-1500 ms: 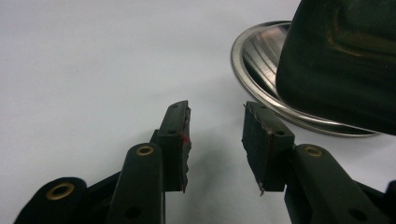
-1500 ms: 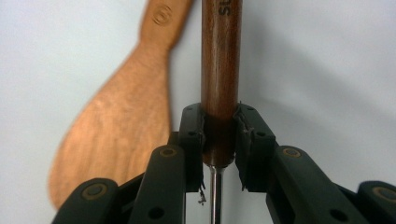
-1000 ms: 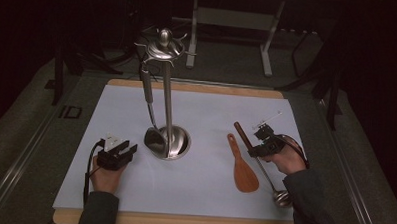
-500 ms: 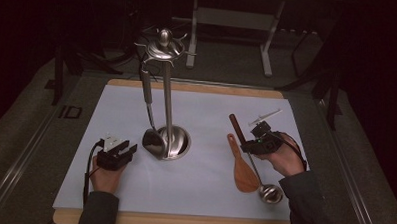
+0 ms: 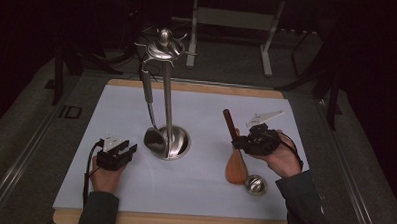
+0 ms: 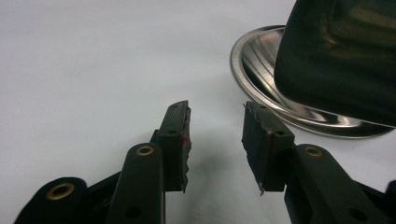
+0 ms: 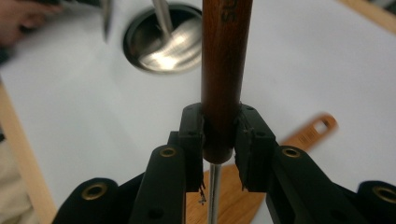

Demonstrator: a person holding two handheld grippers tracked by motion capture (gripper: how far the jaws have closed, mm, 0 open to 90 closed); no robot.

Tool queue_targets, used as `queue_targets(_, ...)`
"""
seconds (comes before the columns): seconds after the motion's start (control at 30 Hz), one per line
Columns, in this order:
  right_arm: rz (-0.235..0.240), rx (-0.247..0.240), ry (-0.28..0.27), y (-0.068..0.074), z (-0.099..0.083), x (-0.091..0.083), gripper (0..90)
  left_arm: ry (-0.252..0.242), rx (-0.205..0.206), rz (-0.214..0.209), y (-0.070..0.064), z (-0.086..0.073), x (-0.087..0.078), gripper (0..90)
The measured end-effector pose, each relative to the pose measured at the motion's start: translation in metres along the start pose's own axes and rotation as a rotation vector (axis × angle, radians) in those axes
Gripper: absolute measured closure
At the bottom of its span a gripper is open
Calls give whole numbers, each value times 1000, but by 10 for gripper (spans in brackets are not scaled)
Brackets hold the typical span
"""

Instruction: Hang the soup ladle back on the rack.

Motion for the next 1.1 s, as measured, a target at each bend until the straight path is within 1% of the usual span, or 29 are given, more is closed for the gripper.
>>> queue_targets(0.1,21,-9,-63,2,4,-5,745,-1,0,-1,0,0,0,617)
queue_targets(0.23,30,-20,-145,5,10,-10,745,-1,0,0,0,0,0,617)
queue_targets(0.37,37,-29,-204,9,16,-13,745,-3,0,-1,0,0,0,617)
queue_targets(0.5,46,-47,-253,15,21,-14,744,-2,0,-2,0,0,0,617)
queue_targets(0.57,46,-45,-284,17,24,-15,744,-2,1,-2,0,0,0,617)
queue_targets(0.7,57,-26,-331,18,30,-16,744,-5,0,-2,0,0,0,618)
queue_targets(0.93,83,-12,-395,25,42,-18,744,-5,1,-2,0,0,0,618)
queue_targets(1.1,92,-3,-447,29,51,-18,744,-6,1,-4,0,0,-1,618)
Point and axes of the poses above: each handheld gripper's, and its own axes: x roughly forward along the jaws, z roughly out of its top, y roughly to its left, the point moved 4 cm from there along x, roughly forward along the jaws, and after that the axes turned 15 degrees about -z, right-handed, at the moved point
